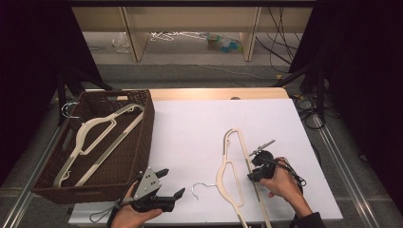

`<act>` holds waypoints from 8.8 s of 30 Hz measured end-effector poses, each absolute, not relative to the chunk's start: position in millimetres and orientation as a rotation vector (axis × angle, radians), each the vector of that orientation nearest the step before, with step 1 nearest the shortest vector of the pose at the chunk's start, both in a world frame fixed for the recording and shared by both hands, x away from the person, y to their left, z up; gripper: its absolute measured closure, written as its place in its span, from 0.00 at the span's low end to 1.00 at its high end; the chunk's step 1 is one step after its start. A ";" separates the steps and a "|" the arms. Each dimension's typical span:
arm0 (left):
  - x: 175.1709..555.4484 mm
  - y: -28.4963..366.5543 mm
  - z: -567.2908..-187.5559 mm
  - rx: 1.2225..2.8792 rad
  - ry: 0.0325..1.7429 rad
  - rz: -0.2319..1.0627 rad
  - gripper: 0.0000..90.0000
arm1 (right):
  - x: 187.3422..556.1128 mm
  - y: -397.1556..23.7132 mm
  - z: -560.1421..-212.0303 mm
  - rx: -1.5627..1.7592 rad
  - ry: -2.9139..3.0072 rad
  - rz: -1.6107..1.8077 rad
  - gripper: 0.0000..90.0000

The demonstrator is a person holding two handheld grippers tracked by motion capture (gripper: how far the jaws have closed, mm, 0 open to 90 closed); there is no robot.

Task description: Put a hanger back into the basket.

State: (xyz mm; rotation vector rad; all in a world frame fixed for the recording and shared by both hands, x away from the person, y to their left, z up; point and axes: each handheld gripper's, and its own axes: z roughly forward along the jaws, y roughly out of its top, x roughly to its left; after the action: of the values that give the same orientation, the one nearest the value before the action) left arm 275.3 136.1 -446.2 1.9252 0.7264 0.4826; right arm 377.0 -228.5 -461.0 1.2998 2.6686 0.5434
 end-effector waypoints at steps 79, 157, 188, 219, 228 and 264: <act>300.2 68.9 -479.0 2.246 0.387 0.552 0.27 | 364.3 -208.4 -416.8 0.971 2.787 0.403 0.87; 270.6 34.5 -419.6 2.299 -0.636 0.855 0.95 | 366.6 -264.5 -358.5 1.020 2.655 0.916 0.45; 331.0 75.6 -366.7 2.333 0.135 0.772 0.95 | 352.4 -301.9 -335.0 1.124 2.193 1.180 0.32; 354.7 178.9 -268.1 1.857 0.628 0.333 0.95 | 318.3 -270.0 -397.1 1.005 2.314 1.167 0.31; 341.7 211.4 -222.4 1.803 0.633 0.345 0.95 | 316.6 -270.6 -400.1 1.009 2.314 1.162 0.31; 370.8 360.6 -304.1 1.971 0.998 0.589 0.95 | 313.0 -271.9 -406.1 1.003 2.334 1.159 0.31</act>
State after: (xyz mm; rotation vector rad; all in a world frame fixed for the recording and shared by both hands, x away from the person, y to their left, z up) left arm 370.8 360.6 -304.1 1.9712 0.9983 0.5892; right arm 313.0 -271.9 -406.1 1.0032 2.3337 1.1588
